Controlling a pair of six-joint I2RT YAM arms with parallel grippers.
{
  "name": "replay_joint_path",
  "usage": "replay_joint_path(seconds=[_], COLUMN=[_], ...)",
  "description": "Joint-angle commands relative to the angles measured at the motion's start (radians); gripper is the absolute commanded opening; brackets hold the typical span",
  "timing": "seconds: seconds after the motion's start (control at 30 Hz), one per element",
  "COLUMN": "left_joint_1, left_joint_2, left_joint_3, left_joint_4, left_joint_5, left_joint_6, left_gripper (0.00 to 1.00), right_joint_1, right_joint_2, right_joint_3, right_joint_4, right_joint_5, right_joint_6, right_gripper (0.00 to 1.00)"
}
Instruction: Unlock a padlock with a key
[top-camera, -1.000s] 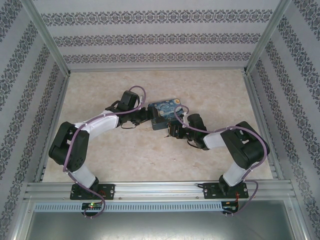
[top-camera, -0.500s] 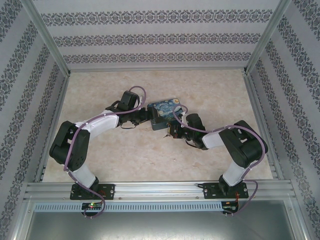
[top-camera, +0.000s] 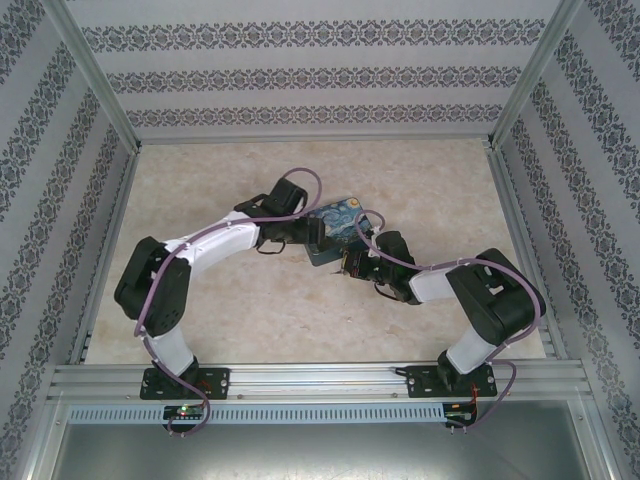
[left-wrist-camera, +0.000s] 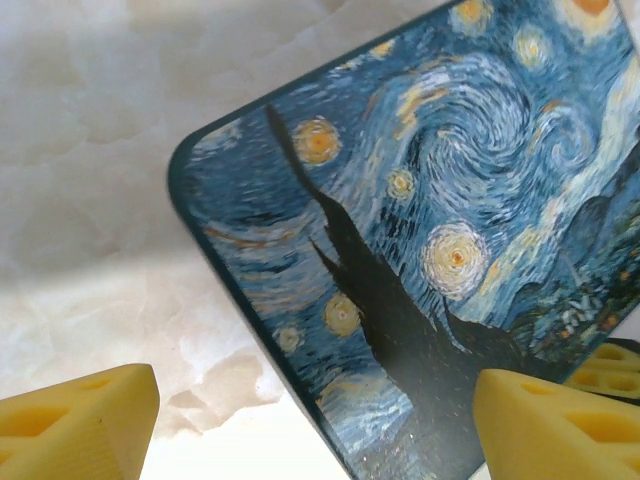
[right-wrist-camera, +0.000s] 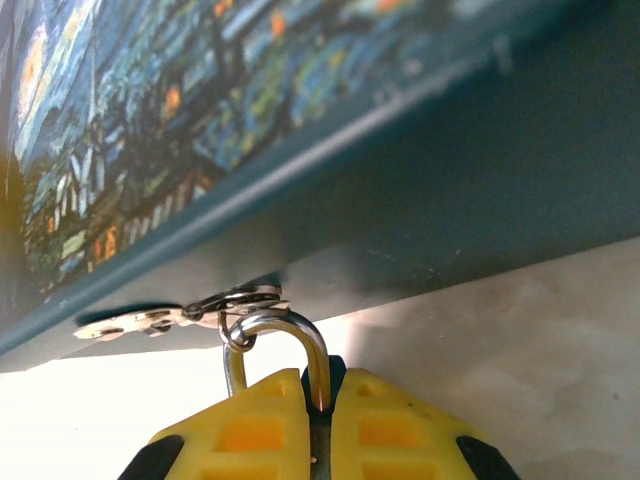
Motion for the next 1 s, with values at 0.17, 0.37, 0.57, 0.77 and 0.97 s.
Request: replay_joint_path(seconds=[0.17,0.37,0.57,0.77,0.97], left_joint_1=[-0.100,-0.133,-0.146,-0.150,-0.154], left_joint_2=[0.100,0.136,0.175,0.210,0.247], left_joint_3=[0.081,0.076,0.071,0.065,0.056], left_joint_4=[-0.188,-0.206,-0.213,-0.218,-0.219], left_joint_5=[-0.282,-0.325,-0.326,-0.305,-0.277], left_joint_6=[0.112,0.117,0.120,0.129,0.136], left_gripper=[0.82,0.82,0.81,0.76,0.74], right_joint_1=[-0.012,-0.013,-0.022,-0.058,-0.104], right_joint_2=[-0.027,-0.033,-0.041,-0.034,-0.013], right_joint_3=[-0.012,-0.006,0.013,0.047,0.105], right_joint_4=[-0.089,-0.085,-0.088,-0.090,-0.097], right_joint_5=[0.089,0.101,0.098,0.076,0.026], right_joint_6=[0.103,0.173,0.182,0.170,0.158], right_gripper=[0.00,0.00,0.00,0.00,0.00])
